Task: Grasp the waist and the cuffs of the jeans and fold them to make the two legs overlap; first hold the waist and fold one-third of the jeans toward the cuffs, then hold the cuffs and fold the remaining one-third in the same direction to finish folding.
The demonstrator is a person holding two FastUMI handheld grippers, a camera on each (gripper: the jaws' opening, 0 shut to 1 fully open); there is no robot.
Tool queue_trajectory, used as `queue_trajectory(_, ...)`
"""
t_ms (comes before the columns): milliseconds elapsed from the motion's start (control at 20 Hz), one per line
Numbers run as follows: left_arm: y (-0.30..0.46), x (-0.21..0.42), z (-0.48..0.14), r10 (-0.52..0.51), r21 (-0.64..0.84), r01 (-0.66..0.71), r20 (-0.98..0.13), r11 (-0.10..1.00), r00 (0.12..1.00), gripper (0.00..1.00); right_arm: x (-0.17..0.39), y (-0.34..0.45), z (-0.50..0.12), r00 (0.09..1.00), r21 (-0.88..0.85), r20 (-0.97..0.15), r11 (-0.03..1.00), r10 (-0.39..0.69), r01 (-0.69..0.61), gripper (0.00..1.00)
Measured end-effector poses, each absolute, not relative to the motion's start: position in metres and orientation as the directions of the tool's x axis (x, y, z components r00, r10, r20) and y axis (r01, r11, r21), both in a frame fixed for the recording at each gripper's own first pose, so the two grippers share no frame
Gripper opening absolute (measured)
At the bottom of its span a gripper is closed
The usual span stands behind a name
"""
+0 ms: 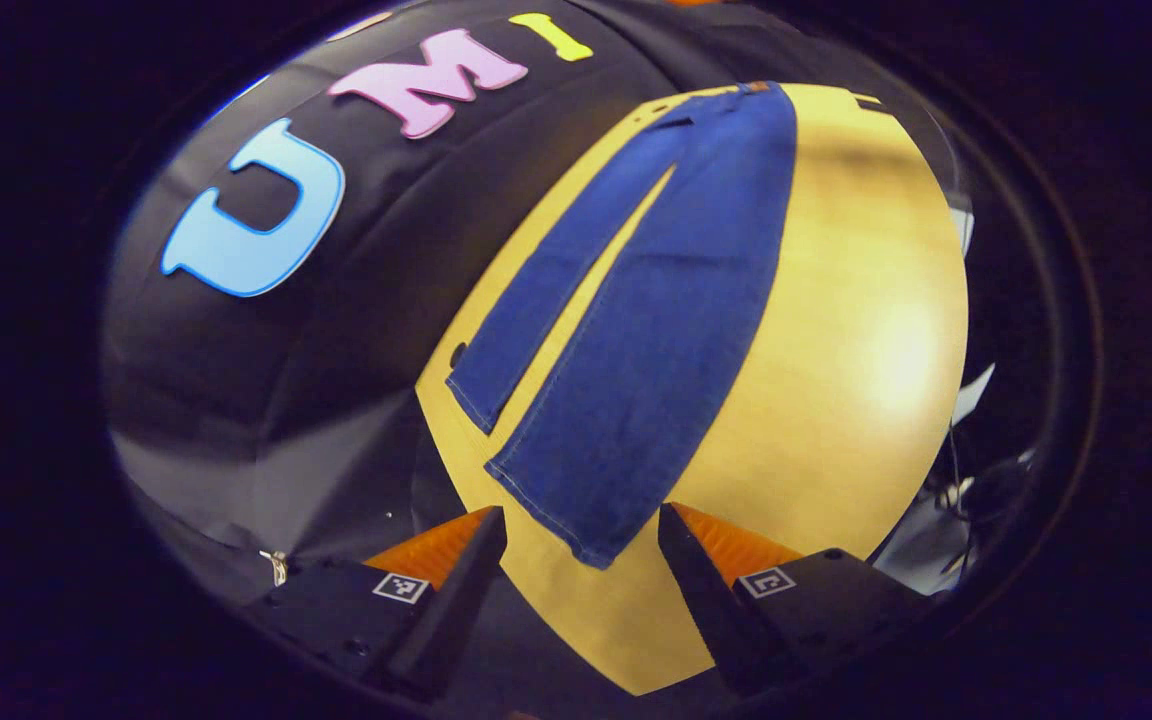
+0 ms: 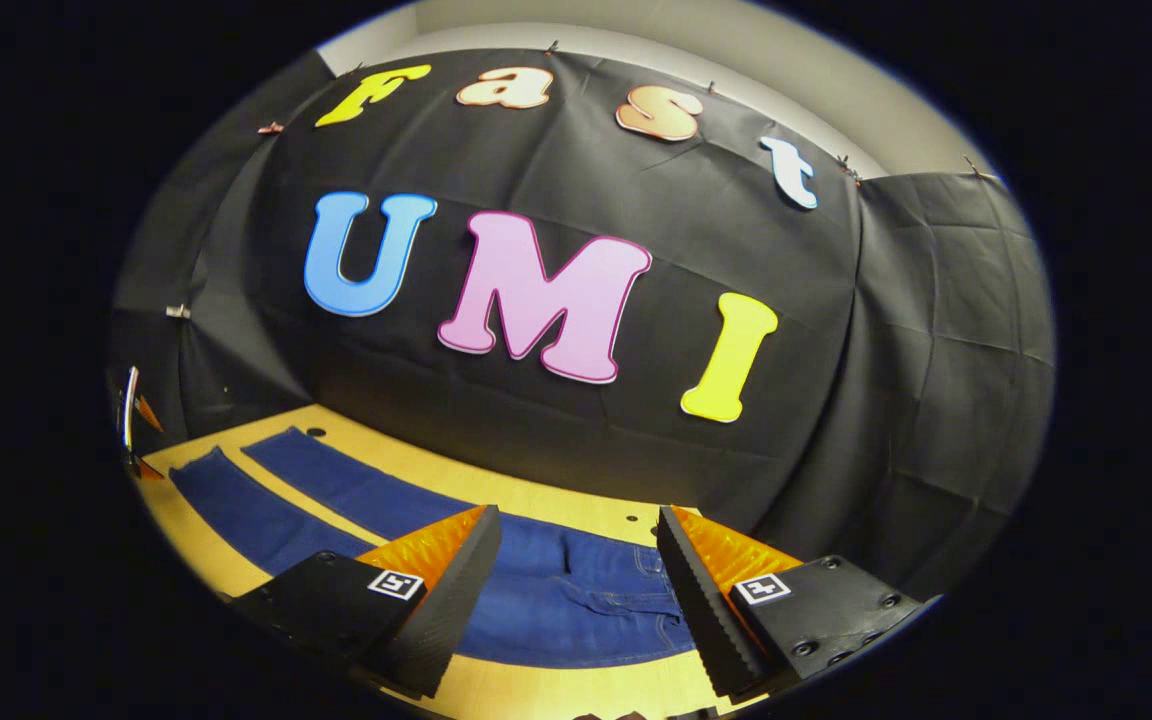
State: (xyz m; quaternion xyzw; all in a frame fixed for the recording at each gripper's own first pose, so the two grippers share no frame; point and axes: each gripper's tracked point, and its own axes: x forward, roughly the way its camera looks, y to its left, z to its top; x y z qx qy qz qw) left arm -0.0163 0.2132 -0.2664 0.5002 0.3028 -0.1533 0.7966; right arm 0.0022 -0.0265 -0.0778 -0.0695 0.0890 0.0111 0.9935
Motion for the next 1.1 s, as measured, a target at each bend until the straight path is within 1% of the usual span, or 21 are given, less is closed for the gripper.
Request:
queue_trajectory(100, 0.236, -0.011, -0.286, 0.094, 0.713, 0.614, -0.675, 0.338, 0.732, 0.96, -0.002, -0.030, -0.094, 0.978, -0.152, -0.209, 0.987, 0.012, -0.044, 0.96)
queue_trajectory(150, 0.242, -0.005, -0.293, 0.104, 0.711, 0.636, -0.687, 0.300, 0.719, 0.96, -0.003, -0.032, -0.102, 0.974, -0.169, -0.226, 0.984, 0.009, -0.048, 0.97)
queue_trajectory(250, 0.243, 0.006, -0.305, 0.099, 0.695, 0.674, -0.711, 0.250, 0.696, 0.97, -0.006, -0.038, -0.121, 0.964, -0.193, -0.266, 0.980, -0.006, -0.047, 0.96)
queue_trajectory(350, 0.236, 0.024, -0.306, 0.080, 0.708, 0.683, -0.703, 0.179, 0.707, 0.94, -0.007, -0.048, -0.133, 0.958, -0.185, -0.285, 0.983, -0.032, -0.022, 0.96)
queue_trajectory(400, 0.236, 0.037, -0.306, 0.077, 0.718, 0.679, -0.694, 0.154, 0.716, 0.90, -0.007, -0.054, -0.138, 0.955, -0.177, -0.292, 0.984, -0.046, -0.007, 0.97)
queue_trajectory(450, 0.240, 0.044, -0.311, 0.083, 0.707, 0.689, -0.705, 0.158, 0.704, 0.89, -0.006, -0.060, -0.147, 0.951, -0.183, -0.303, 0.983, -0.061, 0.005, 0.96)
queue_trajectory(500, 0.242, 0.048, -0.317, 0.094, 0.692, 0.700, -0.720, 0.176, 0.688, 0.87, -0.004, -0.068, -0.156, 0.946, -0.203, -0.316, 0.979, -0.076, 0.011, 0.97)
queue_trajectory(550, 0.242, 0.053, -0.316, 0.095, 0.690, 0.700, -0.722, 0.186, 0.686, 0.67, -0.001, -0.077, -0.163, 0.941, -0.233, -0.326, 0.972, -0.085, 0.007, 0.96)
queue_trajectory(600, 0.241, 0.063, -0.317, 0.099, 0.693, 0.696, -0.719, 0.190, 0.688, 0.57, 0.002, -0.087, -0.168, 0.938, -0.272, -0.333, 0.962, -0.097, 0.003, 0.97)
queue_trajectory(650, 0.242, 0.066, -0.317, 0.105, 0.683, 0.701, -0.727, 0.203, 0.678, 0.55, 0.006, -0.098, -0.169, 0.938, -0.312, -0.330, 0.950, -0.102, -0.007, 0.97)
queue_trajectory(700, 0.243, 0.070, -0.321, 0.113, 0.669, 0.709, -0.740, 0.222, 0.663, 0.50, 0.010, -0.107, -0.170, 0.942, -0.352, -0.322, 0.936, -0.100, -0.021, 0.97)
queue_trajectory(750, 0.242, 0.072, -0.324, 0.117, 0.650, 0.720, -0.756, 0.241, 0.644, 0.38, 0.015, -0.116, -0.171, 0.943, -0.386, -0.319, 0.922, -0.095, -0.038, 0.97)
queue_trajectory(800, 0.240, 0.075, -0.324, 0.120, 0.645, 0.722, -0.760, 0.249, 0.638, 0.30, 0.021, -0.126, -0.176, 0.941, -0.413, -0.327, 0.909, -0.085, -0.062, 0.97)
queue_trajectory(850, 0.241, 0.076, -0.322, 0.120, 0.645, 0.723, -0.761, 0.247, 0.638, 0.21, 0.025, -0.137, -0.183, 0.937, -0.443, -0.341, 0.892, -0.074, -0.091, 0.97)
queue_trajectory(900, 0.242, 0.073, -0.323, 0.119, 0.640, 0.727, -0.765, 0.246, 0.633, 0.18, 0.029, -0.147, -0.190, 0.935, -0.486, -0.350, 0.864, -0.059, -0.128, 0.97)
queue_trajectory(950, 0.241, 0.074, -0.323, 0.115, 0.642, 0.726, -0.763, 0.247, 0.636, 0.13, 0.031, -0.159, -0.197, 0.931, -0.541, -0.362, 0.824, -0.045, -0.170, 0.97)
queue_trajectory(1000, 0.240, 0.072, -0.321, 0.111, 0.641, 0.723, -0.763, 0.257, 0.637, 0.11, 0.033, -0.174, -0.205, 0.921, -0.598, -0.389, 0.767, -0.025, -0.232, 0.96)
queue_trajectory(1050, 0.240, 0.073, -0.322, 0.112, 0.640, 0.719, -0.763, 0.272, 0.637, 0.06, 0.035, -0.182, -0.214, 0.908, -0.641, -0.419, 0.710, -0.003, -0.293, 0.96)
queue_trajectory(1100, 0.240, 0.072, -0.321, 0.112, 0.638, 0.714, -0.763, 0.290, 0.637, 0.07, 0.033, -0.186, -0.225, 0.889, -0.676, -0.457, 0.642, 0.020, -0.362, 0.96)
